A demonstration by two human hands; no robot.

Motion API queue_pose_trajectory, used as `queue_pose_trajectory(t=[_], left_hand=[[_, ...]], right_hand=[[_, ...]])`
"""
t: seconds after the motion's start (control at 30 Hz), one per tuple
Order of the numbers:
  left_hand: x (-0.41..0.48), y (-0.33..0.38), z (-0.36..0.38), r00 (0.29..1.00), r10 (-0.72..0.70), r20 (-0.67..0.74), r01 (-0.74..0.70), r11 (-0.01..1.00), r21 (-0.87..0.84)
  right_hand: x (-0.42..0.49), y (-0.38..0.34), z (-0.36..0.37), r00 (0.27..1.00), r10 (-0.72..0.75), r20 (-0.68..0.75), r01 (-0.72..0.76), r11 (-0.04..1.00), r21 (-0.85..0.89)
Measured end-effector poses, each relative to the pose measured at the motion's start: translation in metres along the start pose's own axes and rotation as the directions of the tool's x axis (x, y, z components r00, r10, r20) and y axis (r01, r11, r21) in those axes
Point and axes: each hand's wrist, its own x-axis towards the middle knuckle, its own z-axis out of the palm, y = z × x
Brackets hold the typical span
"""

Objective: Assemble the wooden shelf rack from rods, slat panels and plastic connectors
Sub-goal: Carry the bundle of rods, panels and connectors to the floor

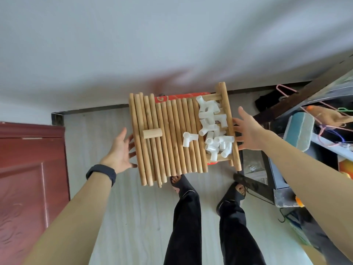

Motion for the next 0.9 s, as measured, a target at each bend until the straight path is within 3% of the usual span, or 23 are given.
queue_pose_trajectory(t=[0.23, 0.67, 0.77, 0.9], left_hand=[[-0.001, 0.006, -0.002, 0.999, -0.025, 0.030, 0.026, 0.999, -0.026], [-0.063, -0.003, 0.027, 0.996, 0.037, -0.075, -0.041, 0.998, -0.044], [-0.098, 0.004, 0.042, 0.992, 0.066, -0.110, -0.067, 0.998, -0.004], [-0.162, 0.019, 0.069, 0.996, 0.070, -0.051, -0.060, 0.983, 0.174]], right_hand=[[0.000, 0.006, 0.015, 0.999, -0.002, -0.053, 0.002, 1.000, 0.002], [-0.076, 0.034, 0.002, 0.994, -0.037, -0.102, 0.045, 0.996, 0.082], [-0.117, 0.050, -0.009, 0.986, -0.066, -0.153, 0.085, 0.989, 0.122], [-0.186, 0.081, -0.020, 0.951, -0.085, -0.296, 0.129, 0.982, 0.135]])
